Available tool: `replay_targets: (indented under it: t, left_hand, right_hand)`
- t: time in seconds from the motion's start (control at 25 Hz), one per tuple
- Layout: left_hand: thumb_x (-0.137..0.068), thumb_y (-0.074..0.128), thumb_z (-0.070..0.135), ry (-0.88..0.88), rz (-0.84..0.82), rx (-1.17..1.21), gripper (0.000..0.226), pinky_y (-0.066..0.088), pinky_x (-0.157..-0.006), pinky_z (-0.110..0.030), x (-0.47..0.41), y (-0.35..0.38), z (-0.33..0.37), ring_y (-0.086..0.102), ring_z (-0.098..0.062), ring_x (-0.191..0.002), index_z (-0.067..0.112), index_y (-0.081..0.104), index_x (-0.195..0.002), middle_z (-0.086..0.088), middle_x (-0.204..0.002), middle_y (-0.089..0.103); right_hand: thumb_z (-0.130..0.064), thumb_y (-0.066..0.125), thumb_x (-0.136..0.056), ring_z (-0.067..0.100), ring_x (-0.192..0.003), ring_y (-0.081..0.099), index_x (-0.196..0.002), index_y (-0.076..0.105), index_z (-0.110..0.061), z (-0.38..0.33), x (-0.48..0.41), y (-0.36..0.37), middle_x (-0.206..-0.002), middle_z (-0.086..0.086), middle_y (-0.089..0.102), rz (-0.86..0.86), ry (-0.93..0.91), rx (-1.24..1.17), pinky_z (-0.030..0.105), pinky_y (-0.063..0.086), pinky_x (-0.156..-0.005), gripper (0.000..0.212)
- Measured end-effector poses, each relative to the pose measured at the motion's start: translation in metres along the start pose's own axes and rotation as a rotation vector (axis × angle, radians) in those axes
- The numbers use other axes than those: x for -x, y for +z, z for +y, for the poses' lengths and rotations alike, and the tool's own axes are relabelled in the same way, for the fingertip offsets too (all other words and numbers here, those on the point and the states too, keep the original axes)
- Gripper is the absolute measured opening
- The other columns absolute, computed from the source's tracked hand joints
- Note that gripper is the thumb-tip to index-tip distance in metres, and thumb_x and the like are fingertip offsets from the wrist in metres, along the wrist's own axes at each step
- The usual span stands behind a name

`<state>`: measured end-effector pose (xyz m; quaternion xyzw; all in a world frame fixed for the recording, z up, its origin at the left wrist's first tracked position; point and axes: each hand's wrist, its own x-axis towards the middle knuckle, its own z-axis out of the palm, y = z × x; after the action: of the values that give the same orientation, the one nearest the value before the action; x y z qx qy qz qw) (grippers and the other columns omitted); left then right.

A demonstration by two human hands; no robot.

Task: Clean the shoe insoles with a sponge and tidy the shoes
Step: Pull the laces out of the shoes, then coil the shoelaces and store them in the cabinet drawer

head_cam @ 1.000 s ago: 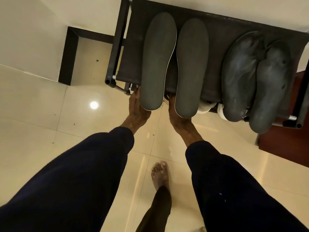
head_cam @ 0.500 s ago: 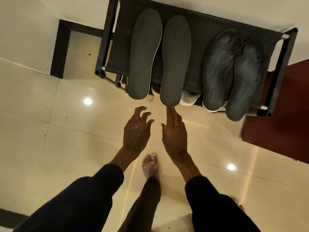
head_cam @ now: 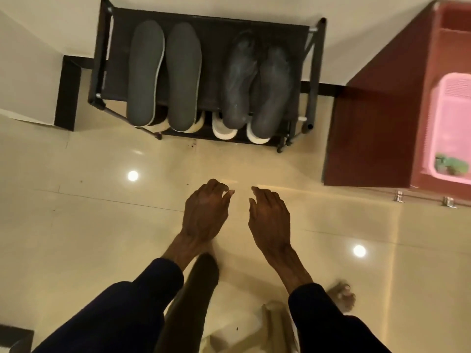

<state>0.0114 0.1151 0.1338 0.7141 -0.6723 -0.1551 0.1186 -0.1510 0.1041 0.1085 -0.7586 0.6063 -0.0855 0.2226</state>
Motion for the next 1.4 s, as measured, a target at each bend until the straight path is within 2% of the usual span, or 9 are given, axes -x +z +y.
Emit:
replay_targets:
  t: [0.28, 0.44, 0.68, 0.96, 1.12, 1.24, 1.4]
  left_hand:
    - [-0.105, 0.053, 0.034, 0.024, -0.032, 0.028, 0.026, 0.053, -0.060, -0.033, 0.029, 0.029, 0.173, 0.067, -0.019, -0.075, 0.017, 0.073, -0.100, 0.003, -0.096, 0.069]
    - [-0.104, 0.056, 0.034, 0.018, -0.107, 0.057, 0.021, 0.053, -0.061, -0.034, 0.037, 0.053, 0.274, 0.067, -0.017, -0.076, 0.022, 0.071, -0.097, 0.007, -0.093, 0.068]
    - [-0.106, 0.053, 0.035, 0.096, -0.186, 0.080, 0.023, 0.051, -0.062, -0.030, 0.034, 0.075, 0.376, 0.066, -0.013, -0.076, 0.023, 0.071, -0.100, 0.010, -0.093, 0.069]
    - [-0.104, 0.057, 0.030, 0.130, -0.127, 0.103, 0.020, 0.042, -0.068, -0.022, 0.009, 0.081, 0.413, 0.067, -0.014, -0.079, 0.017, 0.074, -0.104, 0.004, -0.098, 0.073]
    - [-0.104, 0.057, 0.027, 0.142, -0.175, 0.140, 0.022, 0.049, -0.075, -0.024, -0.012, 0.077, 0.408, 0.070, -0.017, -0.086, 0.013, 0.073, -0.111, -0.001, -0.105, 0.074]
    - [-0.102, 0.061, 0.022, 0.189, -0.179, 0.156, 0.017, 0.046, -0.073, -0.020, -0.020, 0.065, 0.417, 0.069, -0.014, -0.081, 0.013, 0.073, -0.109, 0.000, -0.101, 0.074]
    - [-0.099, 0.064, 0.024, 0.199, -0.164, 0.167, 0.016, 0.049, -0.073, -0.021, -0.046, 0.053, 0.433, 0.071, -0.015, -0.080, 0.015, 0.075, -0.106, 0.002, -0.100, 0.076]
  right_hand:
    - [-0.002, 0.075, -0.082, 0.024, -0.089, 0.067, -0.117, 0.069, -0.009, 0.151, 0.078, -0.128, -0.099, 0.005, 0.073, -0.007, 0.049, 0.114, 0.036, 0.056, -0.074, 0.036]
    - [-0.001, 0.073, -0.082, 0.023, -0.088, 0.067, -0.116, 0.070, -0.011, 0.239, 0.119, -0.184, -0.099, 0.003, 0.074, 0.000, 0.097, 0.131, 0.035, 0.053, -0.074, 0.036]
    - [0.000, 0.068, -0.085, 0.024, -0.092, 0.066, -0.116, 0.070, -0.011, 0.320, 0.147, -0.243, -0.102, 0.004, 0.073, 0.065, 0.170, 0.108, 0.037, 0.053, -0.077, 0.033]
    - [-0.001, 0.072, -0.088, 0.028, -0.090, 0.069, -0.116, 0.071, -0.008, 0.350, 0.133, -0.270, -0.100, 0.008, 0.075, 0.167, 0.207, 0.020, 0.038, 0.056, -0.076, 0.029]
    - [-0.001, 0.072, -0.088, 0.028, -0.089, 0.069, -0.114, 0.072, -0.007, 0.357, 0.110, -0.282, -0.099, 0.009, 0.075, 0.194, 0.246, -0.003, 0.038, 0.057, -0.075, 0.027]
    - [0.000, 0.072, -0.087, 0.029, -0.085, 0.069, -0.114, 0.071, -0.007, 0.357, 0.098, -0.296, -0.096, 0.009, 0.074, 0.211, 0.268, -0.010, 0.040, 0.059, -0.072, 0.028]
    - [0.000, 0.074, -0.085, 0.031, -0.082, 0.069, -0.113, 0.072, -0.007, 0.365, 0.075, -0.320, -0.093, 0.010, 0.074, 0.245, 0.260, 0.020, 0.041, 0.059, -0.069, 0.029]
